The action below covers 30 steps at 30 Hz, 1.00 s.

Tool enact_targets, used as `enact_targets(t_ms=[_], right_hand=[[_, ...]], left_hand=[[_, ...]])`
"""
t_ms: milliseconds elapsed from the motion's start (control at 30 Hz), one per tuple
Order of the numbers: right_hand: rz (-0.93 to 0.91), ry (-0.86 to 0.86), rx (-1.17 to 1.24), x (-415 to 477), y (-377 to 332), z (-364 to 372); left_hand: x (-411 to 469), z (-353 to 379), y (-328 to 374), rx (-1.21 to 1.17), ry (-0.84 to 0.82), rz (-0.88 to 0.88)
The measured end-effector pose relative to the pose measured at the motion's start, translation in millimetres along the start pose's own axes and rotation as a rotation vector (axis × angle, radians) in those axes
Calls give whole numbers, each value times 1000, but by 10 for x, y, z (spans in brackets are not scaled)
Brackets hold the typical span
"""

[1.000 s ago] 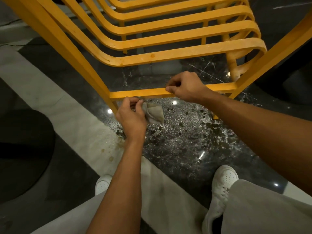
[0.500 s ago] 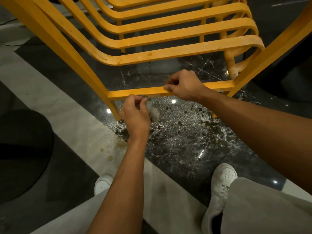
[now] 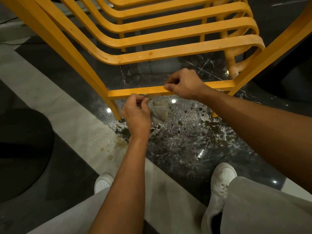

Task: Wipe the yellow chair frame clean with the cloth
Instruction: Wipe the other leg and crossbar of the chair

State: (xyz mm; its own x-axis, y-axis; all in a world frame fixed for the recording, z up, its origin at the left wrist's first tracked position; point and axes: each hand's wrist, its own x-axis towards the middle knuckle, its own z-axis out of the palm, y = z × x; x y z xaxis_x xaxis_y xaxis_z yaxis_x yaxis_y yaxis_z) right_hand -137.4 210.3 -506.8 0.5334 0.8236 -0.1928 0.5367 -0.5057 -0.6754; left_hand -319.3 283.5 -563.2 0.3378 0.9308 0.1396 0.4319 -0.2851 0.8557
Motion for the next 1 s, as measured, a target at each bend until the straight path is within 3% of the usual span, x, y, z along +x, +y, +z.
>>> enact_targets(t_ms=[200,367,533,667,867,1000], right_hand=[[-11,3,-18,19,20,2],[-7,-2,-5,14,23,-6],[-8,6,-17,29,44,-5],[-13,-3,5,21,28,-5],[-13,2,8,29,56,-16],[1,-7,22,31,68,-12]], left_hand=[[-59,79,131,28,-68,112],[-6,23,-6,-18,-9,4],[-107,155,175,13,-85,112],[-56,75,78,14,-44,48],[-151,229,246,1,-102,117],[-113,136,153,-35,-34,33]])
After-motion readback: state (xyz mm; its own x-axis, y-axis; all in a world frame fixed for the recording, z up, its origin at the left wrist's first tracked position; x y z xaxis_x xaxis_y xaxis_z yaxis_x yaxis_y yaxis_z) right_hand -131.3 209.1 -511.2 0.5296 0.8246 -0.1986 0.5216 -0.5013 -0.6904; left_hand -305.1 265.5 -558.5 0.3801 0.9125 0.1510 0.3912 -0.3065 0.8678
